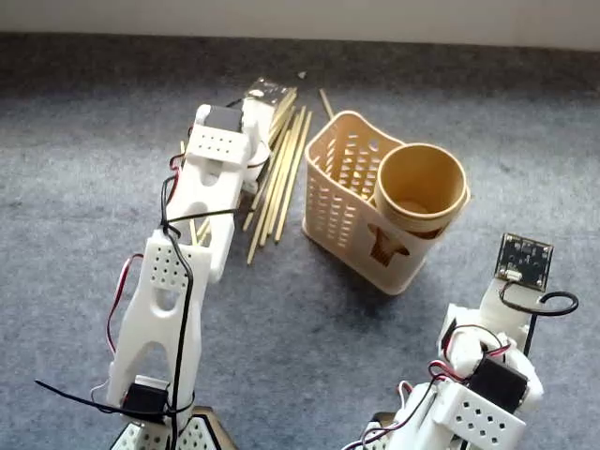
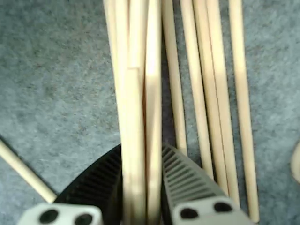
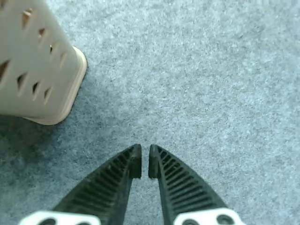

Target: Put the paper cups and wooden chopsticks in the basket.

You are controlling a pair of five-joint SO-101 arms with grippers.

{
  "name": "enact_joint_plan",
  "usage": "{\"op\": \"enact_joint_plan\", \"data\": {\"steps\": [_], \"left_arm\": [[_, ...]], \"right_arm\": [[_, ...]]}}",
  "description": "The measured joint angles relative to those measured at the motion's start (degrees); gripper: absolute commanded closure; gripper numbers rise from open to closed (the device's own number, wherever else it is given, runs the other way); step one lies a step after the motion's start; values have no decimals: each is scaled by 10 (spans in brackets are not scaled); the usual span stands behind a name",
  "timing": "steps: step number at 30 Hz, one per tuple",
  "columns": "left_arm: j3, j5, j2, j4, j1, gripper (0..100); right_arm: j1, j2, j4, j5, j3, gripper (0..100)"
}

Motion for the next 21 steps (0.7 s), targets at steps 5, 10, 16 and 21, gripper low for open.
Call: {"op": "enact_joint_plan", "data": {"steps": [5,10,16,21], "left_arm": [[-11,0,4,0,0,997],[-76,3,7,10,-8,997],[-221,6,18,47,-40,998],[-255,7,-8,70,-39,998]], "right_arm": [[0,1,0,0,0,947],[0,1,0,0,0,947],[0,1,0,0,0,947],[0,1,0,0,0,947]]}}
